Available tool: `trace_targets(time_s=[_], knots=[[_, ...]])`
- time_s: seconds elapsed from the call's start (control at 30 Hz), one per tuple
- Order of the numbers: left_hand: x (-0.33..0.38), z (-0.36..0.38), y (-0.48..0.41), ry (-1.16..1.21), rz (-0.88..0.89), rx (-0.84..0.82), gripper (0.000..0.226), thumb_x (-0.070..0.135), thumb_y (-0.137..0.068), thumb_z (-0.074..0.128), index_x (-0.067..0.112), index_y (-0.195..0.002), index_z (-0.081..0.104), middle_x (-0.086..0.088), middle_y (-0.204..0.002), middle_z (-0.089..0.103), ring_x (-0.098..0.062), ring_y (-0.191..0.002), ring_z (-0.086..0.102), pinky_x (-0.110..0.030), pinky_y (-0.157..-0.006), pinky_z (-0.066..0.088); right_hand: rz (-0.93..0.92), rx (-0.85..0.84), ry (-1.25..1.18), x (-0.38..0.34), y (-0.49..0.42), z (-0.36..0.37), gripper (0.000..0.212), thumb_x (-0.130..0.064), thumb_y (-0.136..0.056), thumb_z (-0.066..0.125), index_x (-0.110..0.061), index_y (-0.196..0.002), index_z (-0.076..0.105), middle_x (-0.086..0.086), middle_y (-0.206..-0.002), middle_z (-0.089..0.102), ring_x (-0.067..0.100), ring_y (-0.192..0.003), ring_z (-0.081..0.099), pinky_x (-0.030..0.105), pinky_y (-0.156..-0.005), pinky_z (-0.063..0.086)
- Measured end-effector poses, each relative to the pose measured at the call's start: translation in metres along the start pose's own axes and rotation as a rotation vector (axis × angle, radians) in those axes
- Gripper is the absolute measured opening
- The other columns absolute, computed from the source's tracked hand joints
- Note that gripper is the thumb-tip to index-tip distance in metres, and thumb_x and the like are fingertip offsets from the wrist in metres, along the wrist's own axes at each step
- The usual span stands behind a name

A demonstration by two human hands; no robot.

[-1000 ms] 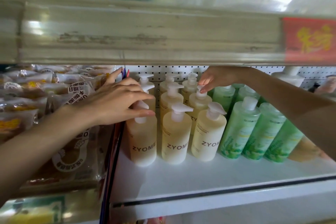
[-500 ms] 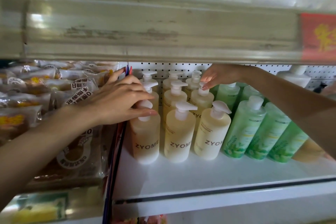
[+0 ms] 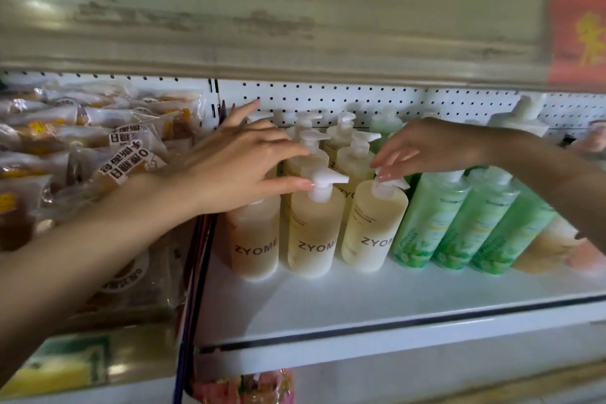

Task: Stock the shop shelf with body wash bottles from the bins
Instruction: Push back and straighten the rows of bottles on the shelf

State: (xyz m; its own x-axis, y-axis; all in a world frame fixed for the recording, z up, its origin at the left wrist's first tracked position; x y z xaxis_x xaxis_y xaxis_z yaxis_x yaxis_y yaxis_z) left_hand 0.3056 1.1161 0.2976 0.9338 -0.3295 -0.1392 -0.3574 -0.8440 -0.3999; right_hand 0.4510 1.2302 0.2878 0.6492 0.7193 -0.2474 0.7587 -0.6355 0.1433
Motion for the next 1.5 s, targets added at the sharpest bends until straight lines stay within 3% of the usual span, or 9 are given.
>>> trace_targets(time_s=[0.1,0.2,0.33,0.5,0.9,1.1,1.4,1.5], knots=[[0.011,0.005,-0.012,0.031,0.008,-0.051,0.076,0.076,-0.078,0.022,0.032,-0.133,0.054,0.010,-0.131,0.058,-0.013,-0.126,0.048,-0.033,-0.118,0.009,-0.007,-0.009,-0.026,0.002,0.004,0.007,0.028,-0.045,-0.078,0.069,-0.030,-0.101,0.072,-0.015,-0.097,0.072,-0.005,-0.093,0.063,0.025,-0.091,0.050],[0.012,0.021,-0.019,0.041,-0.040,-0.182,0.060,0.071,-0.086,0.035,0.036,-0.131,0.052,0.015,-0.135,0.053,-0.017,-0.130,0.041,-0.028,-0.111,0.015,-0.003,0.032,-0.030,0.006,0.001,0.006,0.020,-0.046,-0.077,0.070,-0.036,-0.094,0.070,-0.015,-0.093,0.072,-0.001,-0.094,0.063,0.025,-0.089,0.049],[0.010,0.027,-0.025,0.141,-0.058,-0.194,0.046,0.059,-0.085,0.045,0.029,-0.116,0.061,0.013,-0.116,0.063,-0.015,-0.111,0.053,-0.036,-0.098,0.041,0.011,0.069,-0.090,0.012,-0.002,0.006,0.017,-0.042,-0.078,0.072,-0.031,-0.090,0.071,-0.012,-0.086,0.073,0.002,-0.089,0.065,0.026,-0.085,0.049],[0.005,0.036,-0.027,0.243,-0.085,-0.221,0.026,0.052,-0.087,0.053,0.033,-0.104,0.062,0.012,-0.094,0.068,-0.010,-0.082,0.061,-0.034,-0.078,0.048,0.036,0.110,-0.157,0.013,-0.001,0.006,0.015,-0.037,-0.078,0.072,-0.027,-0.089,0.073,-0.012,-0.084,0.073,0.003,-0.089,0.066,0.023,-0.082,0.048],[0.002,0.039,-0.027,0.282,-0.141,-0.245,0.021,0.051,-0.087,0.057,0.039,-0.103,0.060,0.016,-0.095,0.067,-0.011,-0.086,0.061,-0.041,-0.080,0.049,0.053,0.096,-0.221,0.009,0.002,0.007,0.018,-0.032,-0.080,0.073,-0.018,-0.091,0.074,-0.006,-0.085,0.075,0.006,-0.086,0.069,0.030,-0.088,0.052],[0.002,0.038,-0.026,0.291,-0.150,-0.252,0.019,0.052,-0.086,0.058,0.041,-0.102,0.059,0.019,-0.099,0.066,-0.010,-0.091,0.061,-0.040,-0.082,0.049,0.043,0.091,-0.219,0.006,0.002,0.008,0.015,-0.030,-0.081,0.072,-0.019,-0.092,0.074,-0.009,-0.083,0.074,-0.001,-0.081,0.066,0.026,-0.086,0.051],[0.003,0.037,-0.027,0.304,-0.154,-0.275,0.015,0.050,-0.086,0.059,0.042,-0.099,0.058,0.018,-0.100,0.066,-0.010,-0.091,0.060,-0.040,-0.083,0.048,0.059,0.110,-0.189,0.004,0.005,0.008,0.019,-0.033,-0.082,0.071,-0.017,-0.093,0.074,-0.008,-0.084,0.074,0.004,-0.084,0.067,0.023,-0.082,0.051],[0.002,0.038,-0.028,0.317,-0.157,-0.277,0.017,0.051,-0.085,0.058,0.041,-0.098,0.060,0.021,-0.102,0.065,-0.008,-0.092,0.060,-0.039,-0.084,0.049,0.058,0.109,-0.191,0.004,0.005,0.009,0.019,-0.032,-0.083,0.070,-0.018,-0.095,0.074,-0.010,-0.083,0.073,-0.003,-0.080,0.065,0.019,-0.078,0.050]])
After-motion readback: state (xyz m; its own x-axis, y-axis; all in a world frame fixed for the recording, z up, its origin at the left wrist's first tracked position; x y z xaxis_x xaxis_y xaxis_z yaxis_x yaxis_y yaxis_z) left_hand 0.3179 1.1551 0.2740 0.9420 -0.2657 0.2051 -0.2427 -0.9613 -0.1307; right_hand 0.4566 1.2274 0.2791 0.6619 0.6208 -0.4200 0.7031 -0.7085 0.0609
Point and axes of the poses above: each hand's wrist, its own y-axis away from the middle knuckle, its own z-axis out of the palm, x = y × z, the point moved 9 cm from there along -y, towards the middle knuckle
